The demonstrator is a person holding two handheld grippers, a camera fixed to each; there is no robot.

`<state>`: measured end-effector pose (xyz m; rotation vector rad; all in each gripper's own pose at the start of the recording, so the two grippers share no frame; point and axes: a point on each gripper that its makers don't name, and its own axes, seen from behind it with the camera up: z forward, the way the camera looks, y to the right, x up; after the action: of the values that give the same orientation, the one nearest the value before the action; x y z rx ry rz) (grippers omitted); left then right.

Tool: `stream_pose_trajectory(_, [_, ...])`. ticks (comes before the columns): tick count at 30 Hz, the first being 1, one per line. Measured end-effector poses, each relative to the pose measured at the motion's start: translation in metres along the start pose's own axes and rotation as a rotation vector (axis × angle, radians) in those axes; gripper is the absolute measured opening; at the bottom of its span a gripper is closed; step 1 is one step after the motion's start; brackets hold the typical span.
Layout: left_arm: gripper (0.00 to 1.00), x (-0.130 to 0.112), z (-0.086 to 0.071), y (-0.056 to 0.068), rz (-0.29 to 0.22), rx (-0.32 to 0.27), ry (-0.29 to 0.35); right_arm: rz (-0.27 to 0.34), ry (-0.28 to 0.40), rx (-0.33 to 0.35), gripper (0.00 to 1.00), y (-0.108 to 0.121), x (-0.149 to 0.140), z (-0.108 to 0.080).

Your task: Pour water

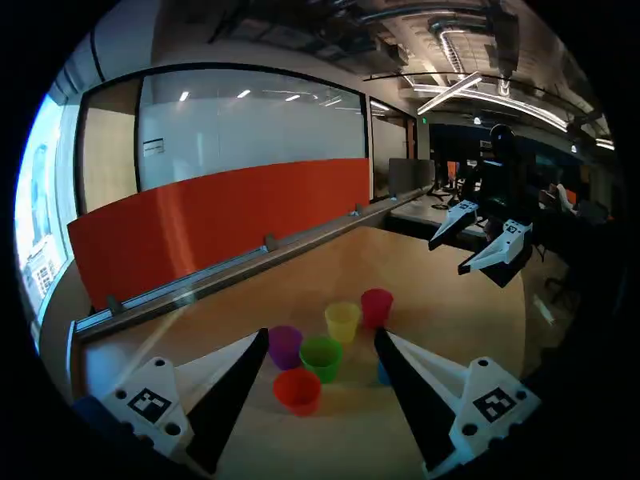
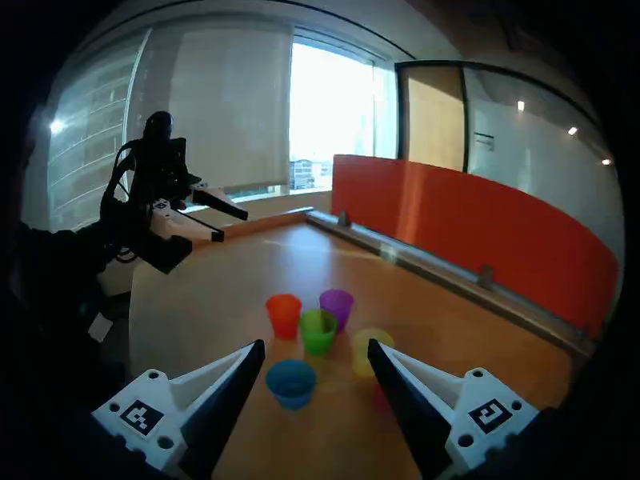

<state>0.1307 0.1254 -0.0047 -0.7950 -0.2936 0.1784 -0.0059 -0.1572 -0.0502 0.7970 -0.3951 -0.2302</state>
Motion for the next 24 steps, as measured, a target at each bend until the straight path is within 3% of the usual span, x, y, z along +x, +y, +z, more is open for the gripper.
stream_pose_trajectory(24, [0.98,-0.014,0.027,0.000,0.014,-0.035,-0.019,-0.032,-0.127,0.072,1.00,-0.021,-0.067,0.053])
